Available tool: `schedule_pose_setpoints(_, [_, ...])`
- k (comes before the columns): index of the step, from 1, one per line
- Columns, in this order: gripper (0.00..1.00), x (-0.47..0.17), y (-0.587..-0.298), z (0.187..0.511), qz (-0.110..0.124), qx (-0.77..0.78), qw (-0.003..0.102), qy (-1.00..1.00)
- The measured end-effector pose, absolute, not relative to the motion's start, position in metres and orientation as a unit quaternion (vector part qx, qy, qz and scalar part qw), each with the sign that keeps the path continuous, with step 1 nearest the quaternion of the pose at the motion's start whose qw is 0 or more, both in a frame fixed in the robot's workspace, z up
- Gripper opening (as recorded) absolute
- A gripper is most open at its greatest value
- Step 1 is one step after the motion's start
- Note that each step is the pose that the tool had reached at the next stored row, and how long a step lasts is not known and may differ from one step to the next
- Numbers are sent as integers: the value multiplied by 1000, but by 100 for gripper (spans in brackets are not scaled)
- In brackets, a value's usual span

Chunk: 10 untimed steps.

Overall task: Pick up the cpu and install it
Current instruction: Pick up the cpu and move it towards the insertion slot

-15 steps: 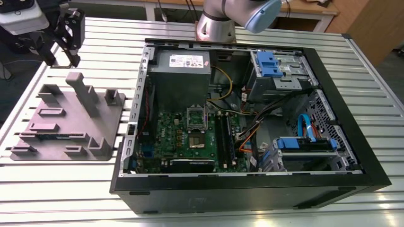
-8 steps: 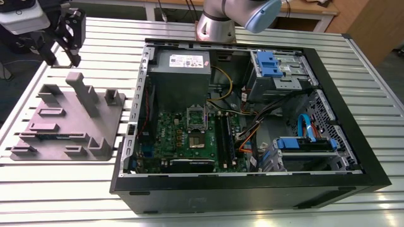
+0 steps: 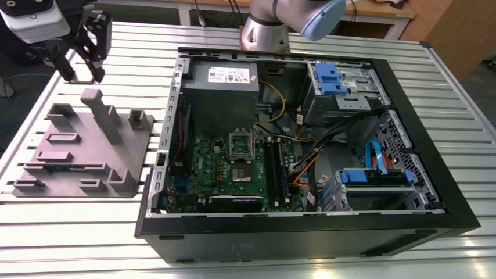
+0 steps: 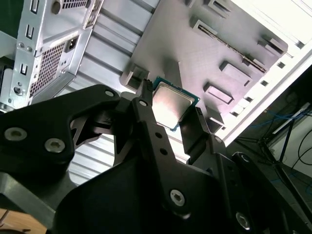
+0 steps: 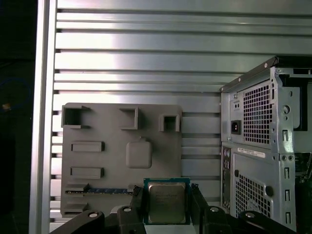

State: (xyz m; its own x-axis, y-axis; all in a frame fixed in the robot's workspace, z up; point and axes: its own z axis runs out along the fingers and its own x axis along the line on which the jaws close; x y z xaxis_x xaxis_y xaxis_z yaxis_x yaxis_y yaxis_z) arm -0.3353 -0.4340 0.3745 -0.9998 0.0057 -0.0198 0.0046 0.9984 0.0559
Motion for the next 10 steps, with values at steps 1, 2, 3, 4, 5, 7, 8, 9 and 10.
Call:
schedule_pose_setpoints(1, [47,-334,-434,375,28,3,10,1000])
schedule_pose_setpoints(2, [47,-333,-434,375,28,3,10,1000])
schedule_pose_setpoints(3, [47,-331,-434,375,28,3,10,1000])
schedule_pose_setpoints(4, [47,-329,-434,375,28,3,10,1000])
schedule_pose_setpoints(5, [47,-328,-434,374,28,3,10,1000])
schedule_pose_setpoints(7, [47,-324,-434,374,28,3,10,1000])
schedule_pose_setpoints(8, [47,-322,-434,374,28,3,10,1000])
schedule_pose_setpoints(9, [47,-320,-434,374,28,3,10,1000])
schedule_pose_setpoints(10, [47,-317,-434,374,28,3,10,1000])
